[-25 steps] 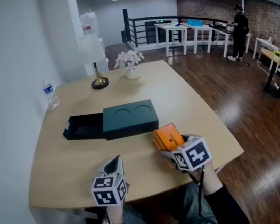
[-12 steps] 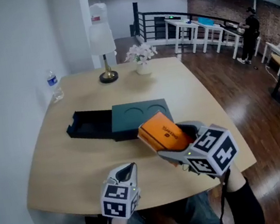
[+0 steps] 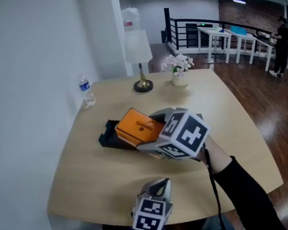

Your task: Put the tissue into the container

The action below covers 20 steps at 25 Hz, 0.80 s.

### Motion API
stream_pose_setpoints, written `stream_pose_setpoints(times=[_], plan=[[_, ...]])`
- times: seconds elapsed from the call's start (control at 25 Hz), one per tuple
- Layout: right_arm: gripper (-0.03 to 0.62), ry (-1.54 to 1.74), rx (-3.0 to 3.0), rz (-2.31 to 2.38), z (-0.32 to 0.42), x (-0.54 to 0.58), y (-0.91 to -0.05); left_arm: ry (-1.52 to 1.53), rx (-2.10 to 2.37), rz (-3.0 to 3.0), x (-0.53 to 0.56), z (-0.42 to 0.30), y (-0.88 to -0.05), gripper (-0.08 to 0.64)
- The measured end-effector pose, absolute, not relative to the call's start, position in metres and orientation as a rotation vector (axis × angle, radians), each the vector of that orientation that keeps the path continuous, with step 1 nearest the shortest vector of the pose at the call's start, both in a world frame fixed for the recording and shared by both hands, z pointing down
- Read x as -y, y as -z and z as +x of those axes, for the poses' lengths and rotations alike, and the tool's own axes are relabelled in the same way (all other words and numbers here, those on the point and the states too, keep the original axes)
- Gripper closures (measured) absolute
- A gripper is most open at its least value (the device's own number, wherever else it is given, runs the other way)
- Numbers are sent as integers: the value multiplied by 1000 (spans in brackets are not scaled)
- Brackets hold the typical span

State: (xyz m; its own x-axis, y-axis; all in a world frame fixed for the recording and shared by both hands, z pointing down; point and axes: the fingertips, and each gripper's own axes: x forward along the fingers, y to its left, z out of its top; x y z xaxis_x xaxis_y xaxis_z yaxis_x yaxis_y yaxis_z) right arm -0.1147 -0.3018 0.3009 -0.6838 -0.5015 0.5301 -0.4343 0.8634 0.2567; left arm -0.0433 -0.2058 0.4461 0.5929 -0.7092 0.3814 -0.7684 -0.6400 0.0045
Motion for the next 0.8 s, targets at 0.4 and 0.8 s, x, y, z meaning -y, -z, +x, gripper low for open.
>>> stream_pose_setpoints(times=[0.4,0.8], plan=[[184,249,2359,439,-187,375,-317,-664,1229,2641,212,-46,-457,565],[183,206,2252,271,-211,423,-379,-671,1272,2613,240,-79,-457,565]])
